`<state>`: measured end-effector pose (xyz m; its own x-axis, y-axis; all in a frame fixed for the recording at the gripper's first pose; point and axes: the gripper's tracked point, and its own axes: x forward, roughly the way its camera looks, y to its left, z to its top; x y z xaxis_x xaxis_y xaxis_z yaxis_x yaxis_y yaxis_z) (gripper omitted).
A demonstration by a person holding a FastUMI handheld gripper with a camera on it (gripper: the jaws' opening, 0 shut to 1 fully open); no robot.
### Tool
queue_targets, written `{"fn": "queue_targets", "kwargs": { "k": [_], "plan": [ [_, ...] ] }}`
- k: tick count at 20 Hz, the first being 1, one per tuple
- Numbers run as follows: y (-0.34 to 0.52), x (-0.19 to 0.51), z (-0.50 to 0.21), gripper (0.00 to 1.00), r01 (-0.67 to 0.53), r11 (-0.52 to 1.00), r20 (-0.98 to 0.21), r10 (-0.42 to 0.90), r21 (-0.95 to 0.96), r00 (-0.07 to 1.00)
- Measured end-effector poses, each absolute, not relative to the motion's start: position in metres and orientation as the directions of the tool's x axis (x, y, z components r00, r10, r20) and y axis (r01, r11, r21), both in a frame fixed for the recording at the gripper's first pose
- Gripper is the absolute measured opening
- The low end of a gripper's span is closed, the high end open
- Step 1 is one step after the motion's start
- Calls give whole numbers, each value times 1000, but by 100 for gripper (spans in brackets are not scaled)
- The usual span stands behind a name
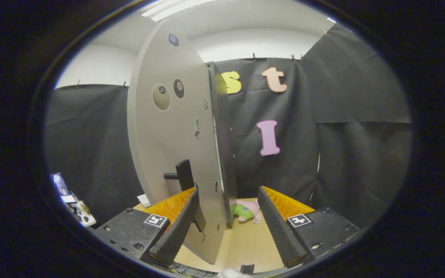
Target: Open the shoe cabinet door, grab the shoes and put them into the shoe cabinet, then close the shoe cabinet door.
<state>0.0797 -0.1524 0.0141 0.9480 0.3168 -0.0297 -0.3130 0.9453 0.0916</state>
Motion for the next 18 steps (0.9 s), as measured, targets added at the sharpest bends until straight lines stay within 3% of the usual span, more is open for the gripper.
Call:
{"fn": "queue_targets", "kwargs": {
  "k": [8,18],
  "plan": [
    [-137,73,8,95,-423,896,-44,431,135,901],
    [-50,70,-1,95,-397,911,-75,406,111,911]
  ]
}}
